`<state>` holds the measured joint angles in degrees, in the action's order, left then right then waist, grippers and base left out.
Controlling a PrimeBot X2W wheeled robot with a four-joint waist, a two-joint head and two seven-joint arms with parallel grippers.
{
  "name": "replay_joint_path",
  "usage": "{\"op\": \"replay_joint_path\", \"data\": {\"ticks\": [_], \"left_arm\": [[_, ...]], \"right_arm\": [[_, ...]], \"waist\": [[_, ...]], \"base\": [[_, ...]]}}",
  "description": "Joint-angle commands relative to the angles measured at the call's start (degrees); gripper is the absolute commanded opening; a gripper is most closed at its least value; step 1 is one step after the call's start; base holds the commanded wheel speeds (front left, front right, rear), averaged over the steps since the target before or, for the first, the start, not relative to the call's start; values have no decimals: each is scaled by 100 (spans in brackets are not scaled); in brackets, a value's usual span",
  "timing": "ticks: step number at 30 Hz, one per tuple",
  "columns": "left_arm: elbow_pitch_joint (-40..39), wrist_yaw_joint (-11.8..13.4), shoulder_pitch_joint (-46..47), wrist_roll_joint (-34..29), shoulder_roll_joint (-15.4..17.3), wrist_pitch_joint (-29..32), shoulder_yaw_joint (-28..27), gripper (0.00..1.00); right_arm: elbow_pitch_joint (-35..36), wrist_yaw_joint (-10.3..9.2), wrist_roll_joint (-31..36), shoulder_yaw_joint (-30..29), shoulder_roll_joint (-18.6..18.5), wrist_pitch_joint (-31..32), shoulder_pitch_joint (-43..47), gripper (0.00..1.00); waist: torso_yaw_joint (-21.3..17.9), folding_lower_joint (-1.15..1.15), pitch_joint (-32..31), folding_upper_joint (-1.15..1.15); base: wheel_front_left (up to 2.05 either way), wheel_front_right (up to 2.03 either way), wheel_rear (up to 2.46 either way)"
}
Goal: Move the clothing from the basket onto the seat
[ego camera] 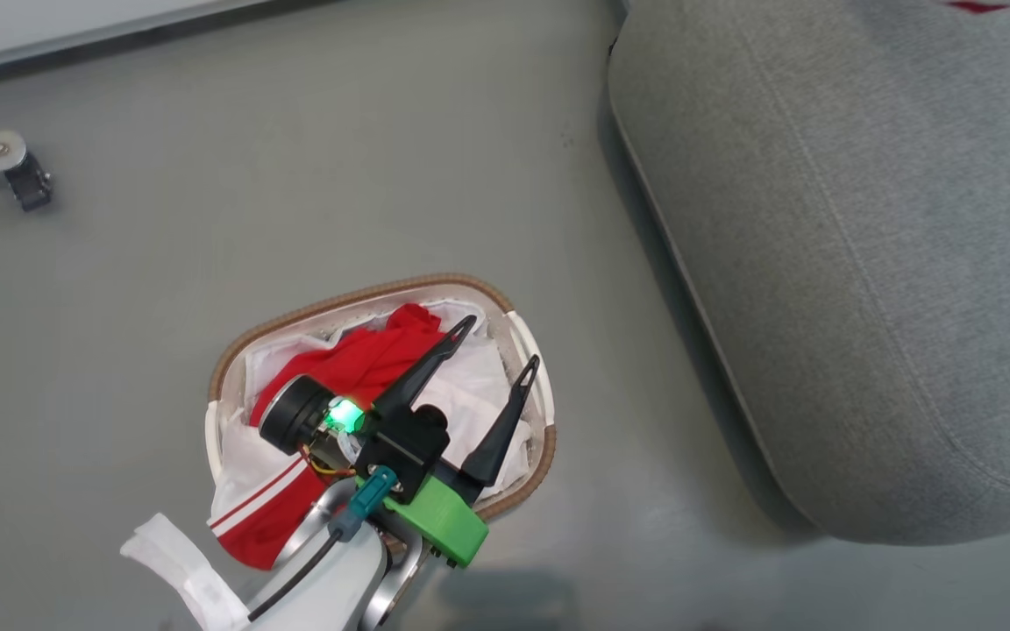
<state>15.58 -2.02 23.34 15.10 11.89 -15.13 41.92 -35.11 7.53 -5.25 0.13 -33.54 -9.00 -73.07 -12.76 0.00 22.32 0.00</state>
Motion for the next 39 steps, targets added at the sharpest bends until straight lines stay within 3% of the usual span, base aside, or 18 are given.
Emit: {"op": "replay_joint_path", "data": {"ticks": [1,6,13,20,22,23,24,39], "left_arm": [[-22,-13,158,-45,44,5,8,100],[-90,-28,318,-171,109,78,96,100],[-182,37,472,-219,203,124,59,100],[-213,86,473,-167,282,171,40,100],[-214,94,471,-150,303,179,29,100],[-215,101,469,-133,311,178,25,100],[-212,106,464,-119,314,172,17,100],[-63,275,196,162,217,11,-271,100]], "right_arm": [[-181,-7,53,-92,-46,48,-27,0],[-904,-7,184,-388,-111,0,263,0],[-1970,-8,446,-1004,524,-449,1053,0],[-2296,-8,726,-1508,1036,-617,1506,0],[-2235,-8,796,-1580,1176,-620,1552,36],[-2113,-8,835,-1603,1241,-623,1580,90],[-2024,-8,859,-1618,1290,-623,1635,100],[-668,-8,814,-1292,1939,-627,3049,100]], "waist": [[435,0,504,0],[570,0,890,0],[514,0,1224,0],[372,0,1224,0],[332,0,1200,0],[313,0,1184,0],[296,0,1163,0],[242,0,369,0]], "base": [[0,0,0],[0,0,0],[0,0,0],[0,0,0],[0,0,0],[0,0,0],[0,0,0],[0,0,0]]}}
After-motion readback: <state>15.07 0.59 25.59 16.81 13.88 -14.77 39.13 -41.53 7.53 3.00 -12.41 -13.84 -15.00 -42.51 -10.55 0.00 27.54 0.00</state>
